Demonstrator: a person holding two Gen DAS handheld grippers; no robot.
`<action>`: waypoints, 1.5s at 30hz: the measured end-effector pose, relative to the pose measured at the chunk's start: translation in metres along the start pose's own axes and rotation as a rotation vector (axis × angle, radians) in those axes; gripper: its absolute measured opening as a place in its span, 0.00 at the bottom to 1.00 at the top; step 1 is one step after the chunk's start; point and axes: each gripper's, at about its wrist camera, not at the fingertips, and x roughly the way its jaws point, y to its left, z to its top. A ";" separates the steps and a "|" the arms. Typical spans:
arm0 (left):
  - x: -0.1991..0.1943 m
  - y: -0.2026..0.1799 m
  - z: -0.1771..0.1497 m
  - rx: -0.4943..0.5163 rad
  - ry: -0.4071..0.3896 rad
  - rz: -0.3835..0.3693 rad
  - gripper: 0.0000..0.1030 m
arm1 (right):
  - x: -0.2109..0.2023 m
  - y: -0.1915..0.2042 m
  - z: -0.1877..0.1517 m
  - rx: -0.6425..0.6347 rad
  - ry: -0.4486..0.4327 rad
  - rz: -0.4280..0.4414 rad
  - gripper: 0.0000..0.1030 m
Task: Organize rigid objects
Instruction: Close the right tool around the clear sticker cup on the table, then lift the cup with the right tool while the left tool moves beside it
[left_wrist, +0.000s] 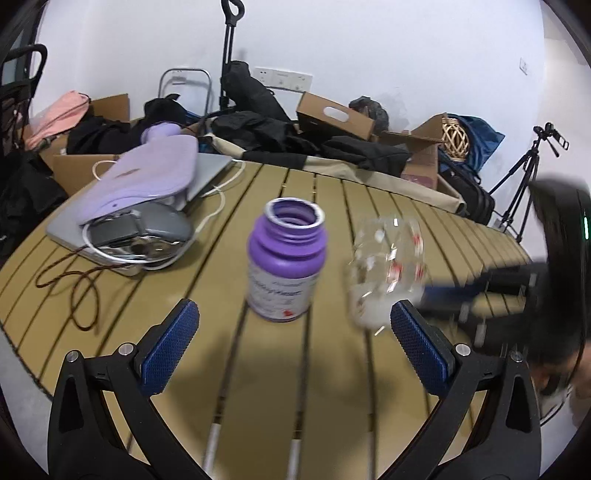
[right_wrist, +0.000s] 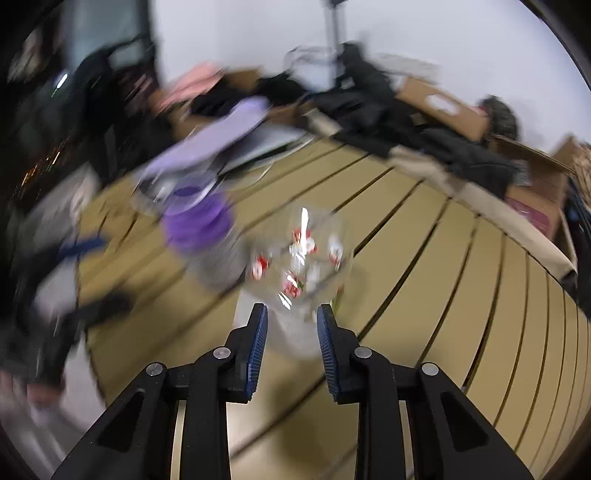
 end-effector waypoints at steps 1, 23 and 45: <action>0.002 -0.001 0.001 -0.008 0.002 -0.011 1.00 | 0.003 0.004 -0.006 -0.018 0.020 0.021 0.30; -0.007 -0.017 0.017 -0.037 0.007 -0.089 0.98 | -0.002 0.014 -0.011 0.050 -0.156 0.043 0.68; 0.036 -0.051 0.012 -0.122 0.129 -0.322 0.18 | -0.032 -0.003 -0.032 -0.109 0.149 0.108 0.68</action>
